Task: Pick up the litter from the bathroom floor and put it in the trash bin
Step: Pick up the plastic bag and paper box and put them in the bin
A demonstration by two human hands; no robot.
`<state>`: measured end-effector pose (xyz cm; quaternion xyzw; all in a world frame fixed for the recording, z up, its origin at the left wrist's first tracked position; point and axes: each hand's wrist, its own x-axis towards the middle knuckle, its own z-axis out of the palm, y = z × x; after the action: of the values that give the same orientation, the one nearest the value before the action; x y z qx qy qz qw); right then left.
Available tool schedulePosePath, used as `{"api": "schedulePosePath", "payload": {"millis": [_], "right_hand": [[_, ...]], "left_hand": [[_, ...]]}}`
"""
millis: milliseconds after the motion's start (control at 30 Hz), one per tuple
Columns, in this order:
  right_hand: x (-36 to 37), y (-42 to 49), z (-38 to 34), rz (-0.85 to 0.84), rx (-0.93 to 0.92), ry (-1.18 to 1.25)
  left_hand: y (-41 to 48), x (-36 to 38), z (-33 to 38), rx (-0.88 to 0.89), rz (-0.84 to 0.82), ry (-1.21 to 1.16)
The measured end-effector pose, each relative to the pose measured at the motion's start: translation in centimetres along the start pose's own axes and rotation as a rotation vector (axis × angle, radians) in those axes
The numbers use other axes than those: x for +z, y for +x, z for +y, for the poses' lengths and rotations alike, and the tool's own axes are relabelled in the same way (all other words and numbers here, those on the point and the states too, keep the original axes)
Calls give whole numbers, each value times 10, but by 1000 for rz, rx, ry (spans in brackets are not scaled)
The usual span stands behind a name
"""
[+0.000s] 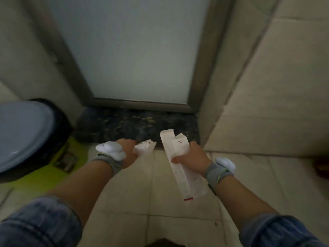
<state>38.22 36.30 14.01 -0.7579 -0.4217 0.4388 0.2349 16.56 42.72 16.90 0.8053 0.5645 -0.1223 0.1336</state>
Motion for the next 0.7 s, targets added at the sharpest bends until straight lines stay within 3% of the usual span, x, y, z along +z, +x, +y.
{"api": "schedulePosePath", "payload": {"millis": [33, 100, 133, 233, 267, 533, 700], "right_hand": [[11, -2, -19, -27, -42, -45], [31, -15, -62, -99, -116, -131], [44, -22, -87, -134, -165, -182], [61, -29, -132, -135, -259, -262], [71, -30, -146, -145, -286, -277], [185, -46, -198, -109, -404, -459], [213, -46, -197, -84, -400, -502]], "left_hand": [[-15, -7, -18, 18, 67, -81], [-47, -26, -55, 255, 242, -346], [-65, -31, -78, 289, 50, -517], [-91, -44, -114, -236, 80, -252], [-96, -43, -130, -298, 87, -210], [-125, 13, -222, -249, 62, 44], [-127, 17, -241, -108, 54, 264]]}}
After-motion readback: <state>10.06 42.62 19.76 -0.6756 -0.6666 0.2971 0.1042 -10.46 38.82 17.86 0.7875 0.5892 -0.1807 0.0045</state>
